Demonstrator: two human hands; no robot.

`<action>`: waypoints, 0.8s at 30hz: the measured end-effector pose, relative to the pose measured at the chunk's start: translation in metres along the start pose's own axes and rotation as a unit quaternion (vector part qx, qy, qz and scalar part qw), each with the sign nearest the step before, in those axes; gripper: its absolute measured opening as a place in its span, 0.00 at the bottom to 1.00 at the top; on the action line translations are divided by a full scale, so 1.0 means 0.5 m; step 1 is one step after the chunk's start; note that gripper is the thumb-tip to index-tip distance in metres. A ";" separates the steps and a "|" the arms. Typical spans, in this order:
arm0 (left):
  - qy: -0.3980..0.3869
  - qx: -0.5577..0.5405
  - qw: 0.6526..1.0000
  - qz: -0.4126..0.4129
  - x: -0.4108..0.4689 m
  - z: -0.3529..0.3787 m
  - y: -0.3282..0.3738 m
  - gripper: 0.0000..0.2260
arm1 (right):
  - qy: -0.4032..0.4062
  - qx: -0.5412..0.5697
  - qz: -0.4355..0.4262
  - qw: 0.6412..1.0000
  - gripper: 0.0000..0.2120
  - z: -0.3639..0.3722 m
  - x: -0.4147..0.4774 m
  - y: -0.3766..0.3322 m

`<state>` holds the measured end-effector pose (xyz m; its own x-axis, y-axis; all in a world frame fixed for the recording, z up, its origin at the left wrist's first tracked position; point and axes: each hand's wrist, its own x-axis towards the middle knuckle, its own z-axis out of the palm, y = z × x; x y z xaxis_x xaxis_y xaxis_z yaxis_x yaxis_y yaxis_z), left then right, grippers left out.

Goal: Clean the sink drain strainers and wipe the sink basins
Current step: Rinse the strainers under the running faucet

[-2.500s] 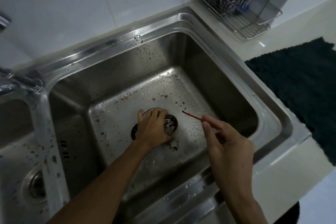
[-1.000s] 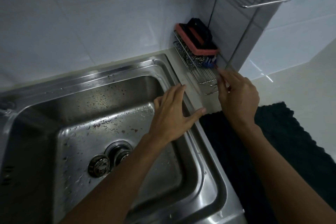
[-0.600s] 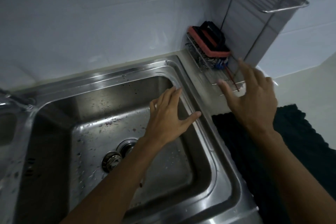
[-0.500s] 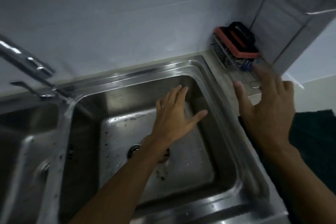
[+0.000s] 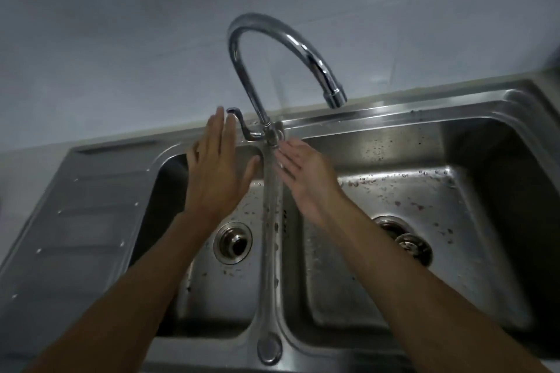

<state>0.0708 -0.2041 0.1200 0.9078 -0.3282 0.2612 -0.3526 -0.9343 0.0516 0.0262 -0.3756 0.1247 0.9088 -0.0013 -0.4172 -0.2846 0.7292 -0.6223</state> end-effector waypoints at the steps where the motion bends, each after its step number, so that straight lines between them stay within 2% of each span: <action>1: -0.012 0.029 0.999 0.014 0.015 0.008 -0.019 0.40 | 0.018 0.016 0.004 1.000 0.21 0.027 0.024 0.011; 3: -0.030 0.063 0.996 0.051 0.046 0.029 -0.042 0.40 | 0.047 0.022 -0.001 0.999 0.17 0.068 0.069 0.028; 6: -0.038 0.077 0.992 0.094 0.081 0.063 -0.063 0.38 | 0.095 -0.050 -0.030 0.994 0.10 0.097 0.117 0.052; 10: -0.027 0.044 0.994 0.095 0.126 0.081 -0.091 0.36 | 0.105 -0.090 -0.061 0.989 0.13 0.099 0.135 0.084; 13: -0.050 0.007 0.994 0.093 0.158 0.077 -0.098 0.34 | 0.071 -0.064 -0.092 0.991 0.18 0.069 0.122 0.087; 14: -0.053 0.000 0.994 0.091 0.160 0.075 -0.096 0.34 | 0.059 -0.081 -0.099 0.990 0.17 0.052 0.106 0.085; 16: -0.050 -0.028 0.995 0.076 0.145 0.072 -0.090 0.35 | 0.053 -0.211 -0.104 0.971 0.14 -0.002 0.049 0.087; 17: -0.046 -0.057 0.995 0.061 0.128 0.072 -0.084 0.36 | 0.048 -0.313 -0.108 0.942 0.13 -0.038 0.013 0.092; 18: -0.044 -0.091 0.994 0.049 0.104 0.073 -0.073 0.36 | 0.045 -0.431 -0.112 0.894 0.11 -0.080 -0.026 0.098; 19: -0.045 -0.122 0.990 0.047 0.077 0.076 -0.059 0.36 | 0.043 -0.557 -0.110 0.822 0.10 -0.123 -0.063 0.103; 20: -0.046 -0.139 0.987 0.059 0.051 0.081 -0.041 0.35 | 0.052 -0.675 -0.096 0.730 0.10 -0.168 -0.091 0.106; 21: -0.047 -0.144 0.985 0.082 0.029 0.089 -0.021 0.34 | 0.069 -0.769 -0.072 0.631 0.12 -0.212 -0.110 0.105; 22: -0.048 -0.144 0.982 0.112 0.013 0.099 0.000 0.34 | 0.088 -0.831 -0.042 0.548 0.18 -0.252 -0.121 0.100; 23: -0.052 -0.141 0.979 0.141 0.005 0.110 0.022 0.33 | 0.100 -0.863 -0.008 0.495 0.25 -0.289 -0.121 0.097; 24: -0.058 -0.138 0.975 0.164 0.004 0.122 0.040 0.33 | 0.100 -0.879 0.023 0.466 0.34 -0.322 -0.114 0.095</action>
<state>0.0792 -0.2320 0.0629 0.7502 -0.6308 0.1980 -0.6610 -0.7094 0.2446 -0.0882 -0.4510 0.0121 0.8930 -0.2052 -0.4006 -0.2720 -0.9551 -0.1171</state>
